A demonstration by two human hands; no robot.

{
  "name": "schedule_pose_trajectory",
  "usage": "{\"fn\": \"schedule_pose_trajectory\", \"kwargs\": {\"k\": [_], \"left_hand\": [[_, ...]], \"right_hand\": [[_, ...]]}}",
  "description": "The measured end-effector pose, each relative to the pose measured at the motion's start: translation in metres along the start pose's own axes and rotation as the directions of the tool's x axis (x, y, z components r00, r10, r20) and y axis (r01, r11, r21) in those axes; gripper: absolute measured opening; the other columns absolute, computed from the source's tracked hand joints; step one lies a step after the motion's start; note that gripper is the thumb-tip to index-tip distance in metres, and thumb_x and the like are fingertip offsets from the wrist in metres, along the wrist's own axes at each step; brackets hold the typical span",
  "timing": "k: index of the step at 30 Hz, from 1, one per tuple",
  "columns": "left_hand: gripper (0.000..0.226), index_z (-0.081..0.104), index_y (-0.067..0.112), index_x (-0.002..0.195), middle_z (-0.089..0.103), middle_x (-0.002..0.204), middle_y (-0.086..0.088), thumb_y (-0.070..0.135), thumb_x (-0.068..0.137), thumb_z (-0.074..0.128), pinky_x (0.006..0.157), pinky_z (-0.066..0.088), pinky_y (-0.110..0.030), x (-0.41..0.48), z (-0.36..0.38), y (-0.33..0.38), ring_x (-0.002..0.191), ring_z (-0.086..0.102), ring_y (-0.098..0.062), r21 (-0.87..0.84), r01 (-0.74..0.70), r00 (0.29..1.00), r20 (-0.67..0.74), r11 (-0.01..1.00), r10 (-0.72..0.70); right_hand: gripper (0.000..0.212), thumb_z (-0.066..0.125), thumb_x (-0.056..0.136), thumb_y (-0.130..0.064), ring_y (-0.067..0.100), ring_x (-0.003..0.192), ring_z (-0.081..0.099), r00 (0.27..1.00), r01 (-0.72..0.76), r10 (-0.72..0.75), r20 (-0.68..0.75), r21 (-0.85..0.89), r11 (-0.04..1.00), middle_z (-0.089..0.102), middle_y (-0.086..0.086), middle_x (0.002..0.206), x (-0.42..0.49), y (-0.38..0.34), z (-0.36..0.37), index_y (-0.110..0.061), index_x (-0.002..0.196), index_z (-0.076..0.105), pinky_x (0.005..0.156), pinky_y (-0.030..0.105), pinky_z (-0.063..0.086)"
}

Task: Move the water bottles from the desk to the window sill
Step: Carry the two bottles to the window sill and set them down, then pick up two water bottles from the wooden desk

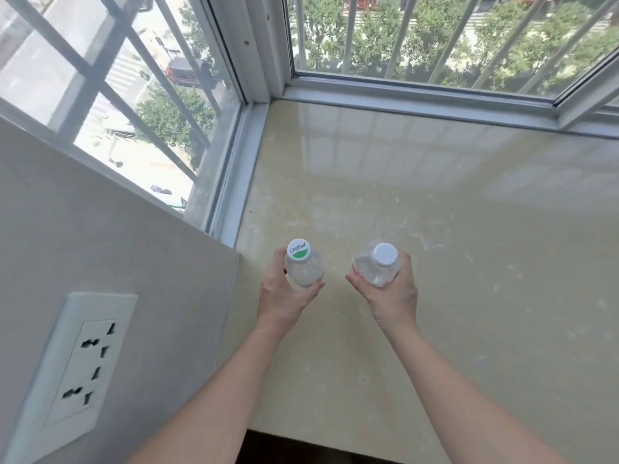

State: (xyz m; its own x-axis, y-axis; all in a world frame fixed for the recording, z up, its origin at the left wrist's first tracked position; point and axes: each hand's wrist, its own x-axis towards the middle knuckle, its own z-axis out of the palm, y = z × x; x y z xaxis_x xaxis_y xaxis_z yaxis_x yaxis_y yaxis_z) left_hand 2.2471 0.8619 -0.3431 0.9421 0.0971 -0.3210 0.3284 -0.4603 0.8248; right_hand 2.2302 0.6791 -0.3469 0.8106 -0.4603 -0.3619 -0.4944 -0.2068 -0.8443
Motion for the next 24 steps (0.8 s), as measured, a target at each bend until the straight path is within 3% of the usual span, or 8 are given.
{"fn": "schedule_pose_trajectory", "kwargs": {"k": [5,11,16,20,24], "left_hand": [[0.073,0.045,0.037,0.123,0.059,0.119,0.018,0.026,0.066,0.089,0.089,0.045,-0.018,-0.004,-0.006,-0.002,0.112,0.056,-0.003,0.011,-0.010,1.000,0.018,1.000,0.010],[0.089,0.040,0.036,0.136,0.053,0.133,0.015,0.023,0.064,0.089,0.103,0.043,-0.026,-0.019,-0.018,0.002,0.122,0.051,-0.005,0.028,-0.018,0.998,0.052,0.999,0.016],[0.100,0.030,0.032,0.145,0.039,0.145,0.014,0.020,0.064,0.089,0.110,0.037,-0.033,-0.044,-0.042,0.026,0.132,0.039,-0.005,0.093,-0.017,0.999,0.041,0.996,0.013],[0.107,0.023,0.037,0.148,0.031,0.138,0.019,0.023,0.065,0.088,0.105,0.029,-0.023,-0.068,-0.074,0.073,0.129,0.034,-0.004,0.212,-0.108,0.994,0.047,0.971,0.100],[0.099,0.027,0.029,0.149,0.037,0.142,0.012,0.037,0.068,0.083,0.103,0.035,-0.027,-0.091,-0.097,0.135,0.127,0.039,-0.010,0.385,-0.248,0.965,0.019,0.889,0.261]], "right_hand": [[0.080,0.094,0.060,-0.024,0.015,0.100,0.063,0.999,0.004,-0.004,0.050,-0.003,1.000,0.065,-0.009,0.113,-0.002,0.003,-0.002,-0.030,0.125,0.048,0.087,0.029,0.049],[0.083,0.087,0.065,-0.015,0.008,0.118,0.053,0.987,0.028,-0.015,0.158,-0.080,0.996,0.056,-0.013,0.127,-0.010,-0.002,-0.021,-0.037,0.130,0.041,0.097,0.029,0.043],[0.093,0.083,0.069,-0.016,0.012,0.130,0.045,0.973,0.086,-0.021,0.228,-0.280,0.956,0.046,-0.004,0.144,-0.023,-0.026,-0.059,-0.027,0.147,0.034,0.096,0.023,0.034],[0.096,0.078,0.067,-0.025,0.020,0.133,0.040,0.924,0.283,-0.094,0.372,-0.495,0.822,0.041,-0.001,0.143,-0.036,-0.076,-0.102,-0.027,0.151,0.031,0.104,0.031,0.038],[0.089,0.069,0.073,-0.037,0.023,0.128,0.043,0.862,0.491,-0.212,0.461,-0.654,0.576,0.041,0.000,0.143,-0.047,-0.143,-0.142,-0.028,0.151,0.029,0.104,0.034,0.041]]}}
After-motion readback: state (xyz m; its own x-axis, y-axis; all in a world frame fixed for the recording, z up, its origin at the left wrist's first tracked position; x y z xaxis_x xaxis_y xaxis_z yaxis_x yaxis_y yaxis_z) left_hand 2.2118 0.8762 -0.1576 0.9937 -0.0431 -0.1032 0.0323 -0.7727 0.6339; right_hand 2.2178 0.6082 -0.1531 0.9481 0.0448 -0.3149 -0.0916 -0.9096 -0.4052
